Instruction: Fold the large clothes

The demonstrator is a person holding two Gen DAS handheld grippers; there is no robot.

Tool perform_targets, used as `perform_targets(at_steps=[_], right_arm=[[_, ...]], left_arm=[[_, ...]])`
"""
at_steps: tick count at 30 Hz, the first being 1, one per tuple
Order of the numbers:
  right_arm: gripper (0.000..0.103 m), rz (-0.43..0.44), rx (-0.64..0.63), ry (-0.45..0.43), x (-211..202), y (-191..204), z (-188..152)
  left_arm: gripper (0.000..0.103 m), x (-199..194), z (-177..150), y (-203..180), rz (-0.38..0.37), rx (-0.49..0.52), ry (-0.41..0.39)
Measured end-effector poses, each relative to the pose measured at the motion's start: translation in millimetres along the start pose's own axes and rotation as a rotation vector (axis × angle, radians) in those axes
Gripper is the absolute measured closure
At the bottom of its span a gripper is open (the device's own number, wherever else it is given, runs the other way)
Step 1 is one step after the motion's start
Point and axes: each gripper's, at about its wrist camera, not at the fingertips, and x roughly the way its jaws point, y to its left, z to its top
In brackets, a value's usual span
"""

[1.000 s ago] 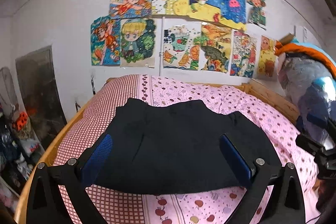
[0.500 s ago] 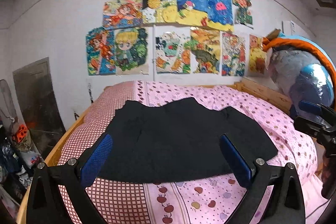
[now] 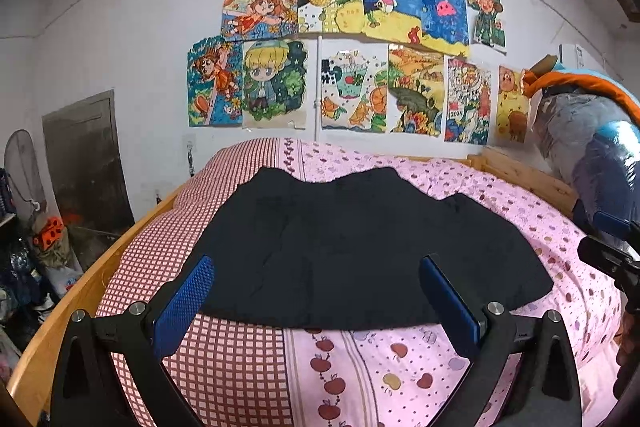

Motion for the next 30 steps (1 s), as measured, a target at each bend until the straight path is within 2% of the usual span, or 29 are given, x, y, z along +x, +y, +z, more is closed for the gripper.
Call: perform_targets(at_steps=[11,30], right_arm=[[0.003,-0.047,0.05,0.111,24,-7,-22],[0.003,-0.027,0.032,0.081,22,3,-20]], left_arm=[[0.0,14,-17,0,0.012,0.021,0.052],[0.0,14,-17,2,-0.005,0.04,0.041]])
